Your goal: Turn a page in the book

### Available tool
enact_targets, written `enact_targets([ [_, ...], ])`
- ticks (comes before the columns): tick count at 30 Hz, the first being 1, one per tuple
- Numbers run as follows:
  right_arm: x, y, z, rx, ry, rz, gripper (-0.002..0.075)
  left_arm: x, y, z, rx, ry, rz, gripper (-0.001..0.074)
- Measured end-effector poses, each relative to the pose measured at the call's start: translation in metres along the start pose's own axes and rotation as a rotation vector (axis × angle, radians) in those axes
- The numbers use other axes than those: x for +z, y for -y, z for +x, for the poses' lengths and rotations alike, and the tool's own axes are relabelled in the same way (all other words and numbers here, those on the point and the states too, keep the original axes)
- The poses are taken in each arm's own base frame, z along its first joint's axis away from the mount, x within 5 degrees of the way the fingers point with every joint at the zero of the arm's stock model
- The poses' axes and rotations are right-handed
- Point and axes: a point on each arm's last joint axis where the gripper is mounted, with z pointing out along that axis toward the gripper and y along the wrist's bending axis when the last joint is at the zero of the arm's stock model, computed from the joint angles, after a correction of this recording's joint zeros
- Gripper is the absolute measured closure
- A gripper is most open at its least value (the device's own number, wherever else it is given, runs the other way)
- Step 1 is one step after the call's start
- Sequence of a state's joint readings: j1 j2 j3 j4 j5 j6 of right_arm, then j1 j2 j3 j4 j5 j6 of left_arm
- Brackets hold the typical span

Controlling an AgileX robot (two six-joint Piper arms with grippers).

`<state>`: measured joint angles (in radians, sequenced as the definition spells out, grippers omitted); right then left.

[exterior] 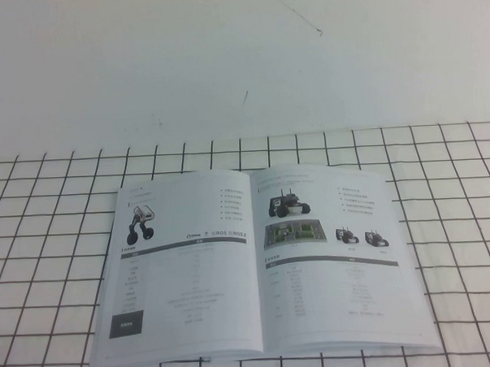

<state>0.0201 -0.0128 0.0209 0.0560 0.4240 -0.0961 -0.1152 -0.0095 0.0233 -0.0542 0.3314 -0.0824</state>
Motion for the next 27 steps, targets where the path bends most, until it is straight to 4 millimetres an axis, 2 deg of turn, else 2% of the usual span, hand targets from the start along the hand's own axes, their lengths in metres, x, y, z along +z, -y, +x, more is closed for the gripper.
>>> enact_targets([
  [4,0.0,0.001,-0.0005,-0.034,0.005,0.012,0.0726,0.0,0.0,0.0,0.0,0.0,0.0,0.0738],
  [10,0.0001,0.0044,-0.0011,-0.194,0.012,0.05,0.0726,0.0,0.0,0.0,0.0,0.0,0.0,0.0738],
  [27,0.0001,0.0049,-0.0013,-0.222,0.013,0.056,0.0726,0.0,0.0,0.0,0.0,0.0,0.0,0.0738],
])
